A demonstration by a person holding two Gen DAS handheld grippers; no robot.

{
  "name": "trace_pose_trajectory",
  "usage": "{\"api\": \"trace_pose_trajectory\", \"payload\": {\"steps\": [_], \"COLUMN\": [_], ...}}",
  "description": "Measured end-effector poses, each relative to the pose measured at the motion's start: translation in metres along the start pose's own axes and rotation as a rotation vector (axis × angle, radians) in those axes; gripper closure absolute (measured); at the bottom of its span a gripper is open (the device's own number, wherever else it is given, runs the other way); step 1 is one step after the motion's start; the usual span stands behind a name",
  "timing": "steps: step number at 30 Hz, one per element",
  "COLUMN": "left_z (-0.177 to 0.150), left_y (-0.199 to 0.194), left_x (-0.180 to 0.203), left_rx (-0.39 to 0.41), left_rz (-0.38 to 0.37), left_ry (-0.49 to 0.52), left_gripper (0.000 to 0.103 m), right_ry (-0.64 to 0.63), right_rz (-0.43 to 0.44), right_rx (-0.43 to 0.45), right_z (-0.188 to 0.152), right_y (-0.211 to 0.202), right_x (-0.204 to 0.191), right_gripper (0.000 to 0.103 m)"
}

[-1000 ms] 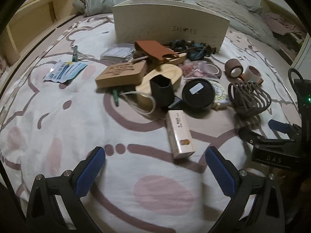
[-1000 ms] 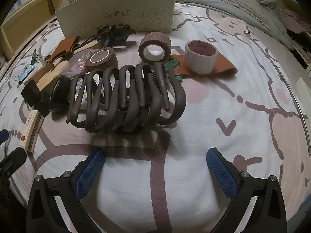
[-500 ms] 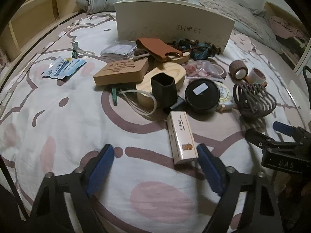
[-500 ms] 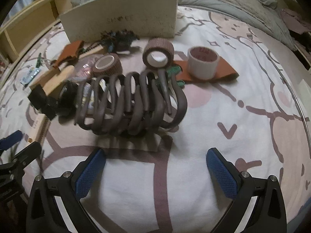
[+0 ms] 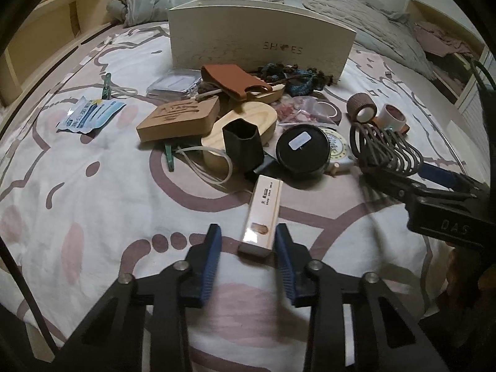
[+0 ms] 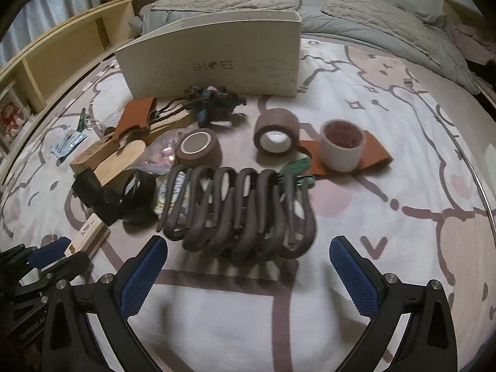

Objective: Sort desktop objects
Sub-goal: 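Close the left gripper on the cream box while the right gripper grasps the brown coil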

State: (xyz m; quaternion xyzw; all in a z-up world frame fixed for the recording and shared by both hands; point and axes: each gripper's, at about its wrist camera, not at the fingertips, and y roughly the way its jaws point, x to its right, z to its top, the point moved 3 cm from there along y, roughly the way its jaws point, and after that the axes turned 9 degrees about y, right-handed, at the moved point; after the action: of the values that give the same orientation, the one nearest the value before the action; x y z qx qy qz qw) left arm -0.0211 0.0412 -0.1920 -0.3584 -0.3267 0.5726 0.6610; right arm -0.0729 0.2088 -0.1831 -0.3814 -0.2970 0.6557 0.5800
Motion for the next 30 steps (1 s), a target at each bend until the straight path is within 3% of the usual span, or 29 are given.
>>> {"api": "trace_pose_trajectory", "payload": {"steps": [3, 11, 20, 21, 22, 24, 30], "left_z": [0.001, 0.001, -0.005, -0.005, -0.006, -0.008, -0.01], "left_y": [-0.002, -0.008, -0.012, -0.012, -0.011, -0.009, -0.007], "left_x": [-0.003, -0.012, -0.025, -0.027, -0.029, -0.036, -0.049], "left_rx": [0.0, 0.009, -0.019, -0.03, -0.041, -0.056, -0.072], "left_rz": [-0.007, -0.011, 0.082, 0.094, 0.105, 0.131, 0.168], "left_ry": [0.004, 0.001, 0.074, 0.077, 0.076, 0.06, 0.048], "left_gripper": [0.077, 0.077, 0.077, 0.073, 0.06, 0.045, 0.045], "right_ry": [-0.007, 0.107, 0.12, 0.129, 0.136, 0.151, 0.186], "right_rz": [-0.004, -0.001, 0.005, 0.006, 0.012, 0.033, 0.017], "right_rx": [-0.008, -0.041, -0.016, -0.014, -0.015, -0.016, 0.006], "right_z": [-0.001, 0.004, 0.007, 0.008, 0.008, 0.01, 0.012], "right_y": [0.003, 0.012, 0.01, 0.009, 0.009, 0.008, 0.006], "right_x": [-0.003, 0.004, -0.001, 0.0, 0.0, 0.001, -0.002], "right_gripper": [0.0, 0.0, 0.0, 0.0, 0.004, 0.008, 0.013]}}
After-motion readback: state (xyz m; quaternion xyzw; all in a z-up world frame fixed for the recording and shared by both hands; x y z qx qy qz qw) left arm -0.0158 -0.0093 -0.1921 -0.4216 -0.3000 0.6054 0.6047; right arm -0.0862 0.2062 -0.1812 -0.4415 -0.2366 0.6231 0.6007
